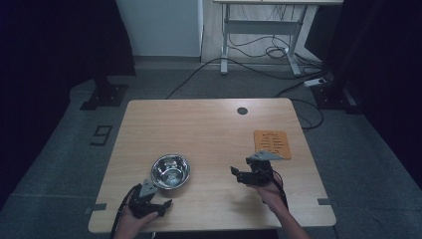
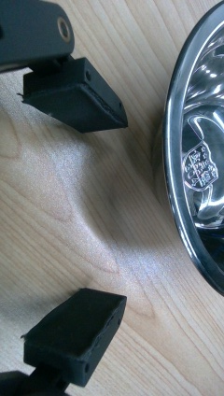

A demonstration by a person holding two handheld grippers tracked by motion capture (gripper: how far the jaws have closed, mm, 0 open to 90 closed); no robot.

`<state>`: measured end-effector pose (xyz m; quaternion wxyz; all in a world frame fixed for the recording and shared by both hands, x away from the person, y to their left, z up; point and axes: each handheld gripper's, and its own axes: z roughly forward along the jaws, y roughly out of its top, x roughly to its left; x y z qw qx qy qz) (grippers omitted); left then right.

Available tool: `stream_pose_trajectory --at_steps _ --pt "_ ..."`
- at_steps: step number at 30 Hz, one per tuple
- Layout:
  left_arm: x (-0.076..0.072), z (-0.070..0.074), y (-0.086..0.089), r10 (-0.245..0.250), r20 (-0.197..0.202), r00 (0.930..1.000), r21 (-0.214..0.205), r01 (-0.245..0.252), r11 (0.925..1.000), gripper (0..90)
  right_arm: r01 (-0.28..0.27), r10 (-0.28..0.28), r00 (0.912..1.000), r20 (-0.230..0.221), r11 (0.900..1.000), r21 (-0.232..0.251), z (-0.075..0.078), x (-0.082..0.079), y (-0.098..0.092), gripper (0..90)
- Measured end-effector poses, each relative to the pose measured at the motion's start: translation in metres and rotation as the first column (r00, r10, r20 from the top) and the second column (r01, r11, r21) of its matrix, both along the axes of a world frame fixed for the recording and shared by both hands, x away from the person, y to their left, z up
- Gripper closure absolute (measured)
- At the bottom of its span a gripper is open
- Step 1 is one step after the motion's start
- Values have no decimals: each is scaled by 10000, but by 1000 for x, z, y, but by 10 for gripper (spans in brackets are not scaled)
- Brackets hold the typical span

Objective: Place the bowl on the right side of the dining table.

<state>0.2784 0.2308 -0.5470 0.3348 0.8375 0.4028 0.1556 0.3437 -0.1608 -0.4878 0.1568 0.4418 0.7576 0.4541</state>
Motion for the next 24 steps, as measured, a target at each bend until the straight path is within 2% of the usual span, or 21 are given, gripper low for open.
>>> stream_pose_trajectory --at_steps 24 --pt "0 0 0 9 -2 10000 -8 -9 10000 133 -100 100 9999 -121 9999 -31 8 14 22 251"
